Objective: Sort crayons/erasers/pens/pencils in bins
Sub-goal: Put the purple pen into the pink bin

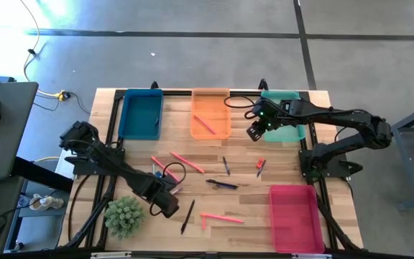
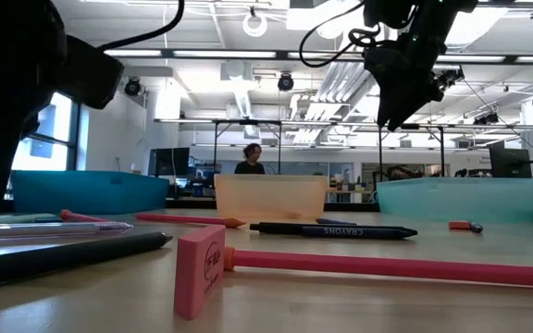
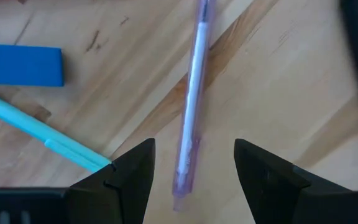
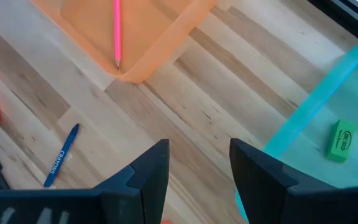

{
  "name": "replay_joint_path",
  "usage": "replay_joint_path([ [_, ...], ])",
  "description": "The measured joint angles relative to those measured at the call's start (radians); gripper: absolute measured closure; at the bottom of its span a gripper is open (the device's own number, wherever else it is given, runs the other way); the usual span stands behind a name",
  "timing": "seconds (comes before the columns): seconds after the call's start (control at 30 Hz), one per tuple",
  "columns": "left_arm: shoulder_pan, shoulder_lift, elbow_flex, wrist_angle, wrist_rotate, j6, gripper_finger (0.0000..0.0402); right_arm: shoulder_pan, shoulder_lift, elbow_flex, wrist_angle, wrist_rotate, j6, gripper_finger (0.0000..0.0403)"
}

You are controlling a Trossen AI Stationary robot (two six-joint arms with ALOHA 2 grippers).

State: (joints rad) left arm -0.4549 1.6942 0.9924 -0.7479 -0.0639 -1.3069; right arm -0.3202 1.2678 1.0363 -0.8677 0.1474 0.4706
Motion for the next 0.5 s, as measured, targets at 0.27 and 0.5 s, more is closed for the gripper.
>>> replay_joint_path([
  [0.27, -0.014, 0.066, 0.0, -0.016, 0.009, -0.009, 0.021, 0.0, 0.0, 0.0, 0.004, 0.0, 0.0, 0.0242],
  [0.5, -0.04, 0.122, 0.009, -0.012, 0.007, -0.002, 0.0263, 0.0, 0.0, 0.0, 0.003, 0.001, -0.001, 0.0242],
])
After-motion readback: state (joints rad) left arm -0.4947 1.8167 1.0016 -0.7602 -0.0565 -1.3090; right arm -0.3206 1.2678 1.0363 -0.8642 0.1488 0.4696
